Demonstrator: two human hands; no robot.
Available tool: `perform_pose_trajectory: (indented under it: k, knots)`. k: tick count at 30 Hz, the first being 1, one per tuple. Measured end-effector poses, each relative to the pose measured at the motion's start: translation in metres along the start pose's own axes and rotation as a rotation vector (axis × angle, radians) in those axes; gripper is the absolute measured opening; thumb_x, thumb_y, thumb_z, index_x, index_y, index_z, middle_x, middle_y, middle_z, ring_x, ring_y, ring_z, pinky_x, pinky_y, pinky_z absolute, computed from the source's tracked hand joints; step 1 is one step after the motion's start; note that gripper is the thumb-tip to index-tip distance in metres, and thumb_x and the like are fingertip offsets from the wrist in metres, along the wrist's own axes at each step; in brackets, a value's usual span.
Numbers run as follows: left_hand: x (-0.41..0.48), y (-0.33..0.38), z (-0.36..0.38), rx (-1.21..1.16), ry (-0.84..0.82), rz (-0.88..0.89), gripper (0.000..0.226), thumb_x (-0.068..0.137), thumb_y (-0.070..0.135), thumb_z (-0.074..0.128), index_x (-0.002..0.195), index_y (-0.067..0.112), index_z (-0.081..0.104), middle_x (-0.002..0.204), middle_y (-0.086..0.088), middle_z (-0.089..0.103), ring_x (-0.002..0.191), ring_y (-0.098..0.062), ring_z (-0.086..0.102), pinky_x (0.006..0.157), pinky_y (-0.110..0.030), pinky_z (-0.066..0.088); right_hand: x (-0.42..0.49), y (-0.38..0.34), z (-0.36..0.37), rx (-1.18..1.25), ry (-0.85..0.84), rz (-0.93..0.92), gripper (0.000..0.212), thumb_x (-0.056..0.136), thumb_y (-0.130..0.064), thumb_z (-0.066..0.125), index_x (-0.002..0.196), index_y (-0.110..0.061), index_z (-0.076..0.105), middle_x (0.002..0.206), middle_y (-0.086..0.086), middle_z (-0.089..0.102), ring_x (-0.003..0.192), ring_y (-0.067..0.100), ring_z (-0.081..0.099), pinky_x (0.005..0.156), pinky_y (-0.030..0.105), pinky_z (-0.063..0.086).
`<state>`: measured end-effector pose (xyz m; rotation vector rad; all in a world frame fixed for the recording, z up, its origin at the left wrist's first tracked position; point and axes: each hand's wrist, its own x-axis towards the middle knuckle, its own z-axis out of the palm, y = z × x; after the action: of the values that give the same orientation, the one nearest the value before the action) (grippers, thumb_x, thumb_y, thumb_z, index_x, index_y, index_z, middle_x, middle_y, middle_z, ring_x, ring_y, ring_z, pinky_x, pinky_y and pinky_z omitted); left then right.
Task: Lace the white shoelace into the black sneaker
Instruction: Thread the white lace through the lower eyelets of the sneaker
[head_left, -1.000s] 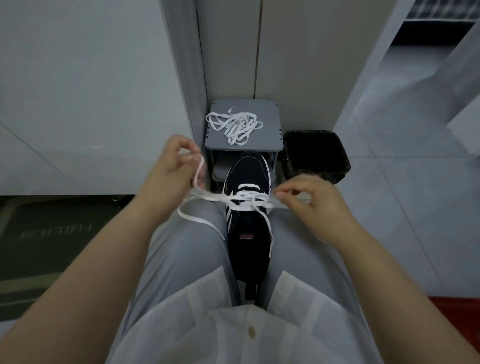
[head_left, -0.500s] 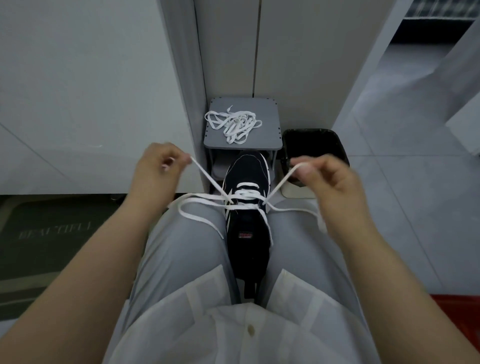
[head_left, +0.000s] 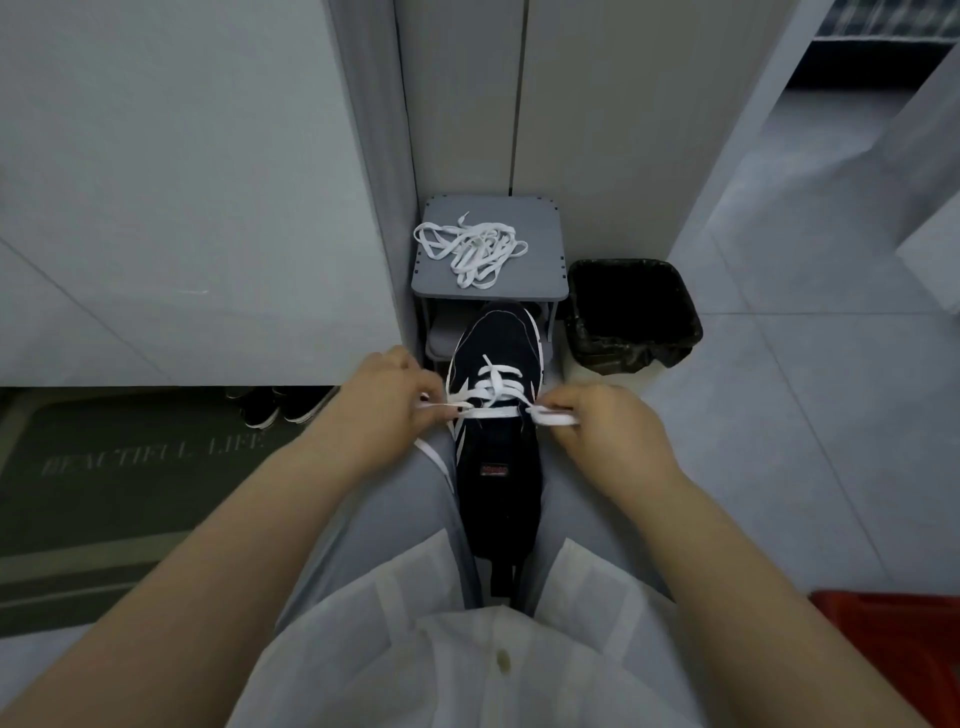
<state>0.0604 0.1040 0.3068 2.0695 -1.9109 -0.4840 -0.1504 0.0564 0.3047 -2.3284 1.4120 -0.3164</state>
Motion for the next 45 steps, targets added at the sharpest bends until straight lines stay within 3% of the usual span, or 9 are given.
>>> perform_pose_trajectory:
  k: [9, 12, 15, 18, 23, 30, 33, 37, 45]
  knots:
    - [-0.008, -0.002, -0.047, -0.582, 0.387, -0.111, 0.024, 0.091, 0.013, 0.051, 0.068, 0.016, 0.054, 0.101, 0.004, 0.058, 0.089, 0.001, 0.052, 0.071, 0.004, 0.033, -0.005, -0.01, -0.057, 0.929, 0.367, 0.06, 0.021, 0.089, -0.011, 0.058, 0.075, -0.025, 0.063, 0.072, -0.014, 0.065, 0.066, 0.0, 0.055, 0.059, 0.006, 0.043]
    - [-0.01, 0.015, -0.049, -0.728, 0.3, -0.044, 0.031, 0.088, -0.002, 0.046, 0.06, 0.01, 0.047, 0.097, 0.006, 0.064, 0.079, 0.007, 0.056, 0.067, 0.0, 0.039, -0.007, -0.021, -0.064, 1.353, 0.286, -0.001, 0.022, 0.095, -0.008, 0.044, 0.077, -0.015, 0.054, 0.09, -0.002, 0.072, 0.093, 0.013, 0.065, 0.08, 0.019, 0.052]
    - [-0.008, 0.026, -0.033, -0.741, 0.134, -0.004, 0.033, 0.08, -0.001, 0.054, 0.054, 0.011, 0.038, 0.082, -0.003, 0.066, 0.063, -0.004, 0.056, 0.053, -0.008, 0.041, -0.007, -0.028, -0.063, 1.581, 0.256, 0.0, 0.019, 0.095, -0.006, 0.041, 0.079, -0.012, 0.049, 0.061, -0.005, 0.06, 0.061, 0.012, 0.059, 0.071, 0.027, 0.054]
    - [-0.005, 0.022, -0.013, -0.503, 0.047, 0.011, 0.02, 0.062, 0.024, 0.054, 0.054, 0.019, 0.037, 0.058, 0.006, 0.057, 0.052, -0.005, 0.046, 0.051, -0.019, 0.037, -0.002, -0.019, -0.051, 1.212, 0.242, 0.0, 0.014, 0.091, -0.008, 0.052, 0.084, -0.02, 0.054, 0.056, -0.015, 0.048, 0.05, 0.002, 0.043, 0.058, 0.018, 0.042]
    - [-0.008, 0.016, 0.007, -0.407, -0.025, -0.01, 0.022, 0.075, 0.012, 0.063, 0.08, 0.026, 0.046, 0.065, 0.008, 0.054, 0.058, -0.014, 0.048, 0.061, -0.03, 0.043, -0.002, 0.006, -0.009, 0.027, -0.076, -0.014, 0.016, 0.084, -0.037, 0.063, 0.097, -0.029, 0.069, 0.091, -0.008, 0.055, 0.087, 0.015, 0.055, 0.072, 0.027, 0.041]
    - [0.002, 0.012, 0.01, -0.253, 0.109, 0.087, 0.019, 0.085, 0.019, 0.063, 0.104, 0.02, 0.065, 0.095, 0.002, 0.057, 0.085, -0.01, 0.055, 0.079, -0.011, 0.039, 0.0, 0.004, -0.041, 0.583, 0.278, -0.065, 0.03, 0.079, -0.015, 0.072, 0.068, -0.042, 0.064, 0.078, -0.015, 0.06, 0.075, -0.008, 0.055, 0.07, 0.007, 0.039]
    - [0.01, 0.019, 0.01, -0.283, 0.139, 0.033, 0.012, 0.087, 0.015, 0.06, 0.096, 0.016, 0.067, 0.089, 0.003, 0.063, 0.078, -0.008, 0.055, 0.069, -0.002, 0.035, 0.001, -0.004, -0.05, 0.472, 0.1, -0.177, 0.014, 0.074, -0.015, 0.075, 0.075, -0.028, 0.073, 0.084, -0.016, 0.062, 0.083, -0.007, 0.056, 0.076, 0.006, 0.038]
    - [0.019, 0.026, 0.013, -0.359, 0.113, -0.066, 0.007, 0.085, 0.013, 0.062, 0.081, 0.018, 0.063, 0.07, 0.003, 0.062, 0.064, -0.014, 0.059, 0.068, -0.026, 0.046, 0.002, -0.002, -0.043, 0.404, -0.241, -0.106, 0.032, 0.074, -0.032, 0.075, 0.105, -0.026, 0.07, 0.104, -0.015, 0.066, 0.096, -0.006, 0.057, 0.085, 0.011, 0.042]
    - [0.023, 0.027, 0.012, -0.344, 0.069, -0.058, 0.01, 0.078, 0.015, 0.07, 0.076, 0.018, 0.061, 0.065, 0.011, 0.055, 0.058, -0.006, 0.049, 0.057, -0.011, 0.037, 0.03, -0.003, 0.0, 0.391, -0.005, 0.085, 0.009, 0.086, -0.023, 0.063, 0.078, -0.021, 0.067, 0.065, -0.014, 0.06, 0.063, 0.001, 0.055, 0.066, 0.022, 0.041]
